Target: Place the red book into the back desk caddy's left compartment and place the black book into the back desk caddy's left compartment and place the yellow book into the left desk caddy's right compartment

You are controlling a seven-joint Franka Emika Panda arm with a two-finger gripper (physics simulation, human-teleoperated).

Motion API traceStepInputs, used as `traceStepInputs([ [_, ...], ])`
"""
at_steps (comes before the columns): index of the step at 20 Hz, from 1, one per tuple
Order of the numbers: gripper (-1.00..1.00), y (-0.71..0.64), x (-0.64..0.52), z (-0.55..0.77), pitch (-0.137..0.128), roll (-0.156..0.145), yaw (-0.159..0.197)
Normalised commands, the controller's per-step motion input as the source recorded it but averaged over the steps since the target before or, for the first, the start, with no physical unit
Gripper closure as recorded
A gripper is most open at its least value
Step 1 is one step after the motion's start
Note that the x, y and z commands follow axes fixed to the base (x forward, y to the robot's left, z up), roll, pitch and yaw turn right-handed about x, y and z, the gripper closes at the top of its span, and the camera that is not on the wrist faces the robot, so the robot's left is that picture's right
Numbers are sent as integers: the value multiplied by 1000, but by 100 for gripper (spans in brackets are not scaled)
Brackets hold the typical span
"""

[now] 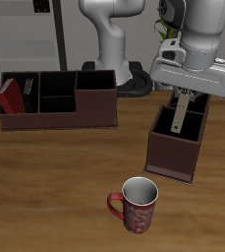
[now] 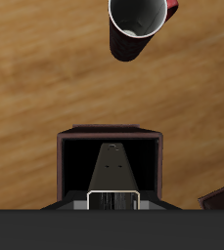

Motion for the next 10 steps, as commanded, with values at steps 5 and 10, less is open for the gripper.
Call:
traceStepInputs([
  [5, 100, -3, 42, -202, 27, 7, 4],
  [10, 100, -10, 99, -215, 48, 6, 2],
])
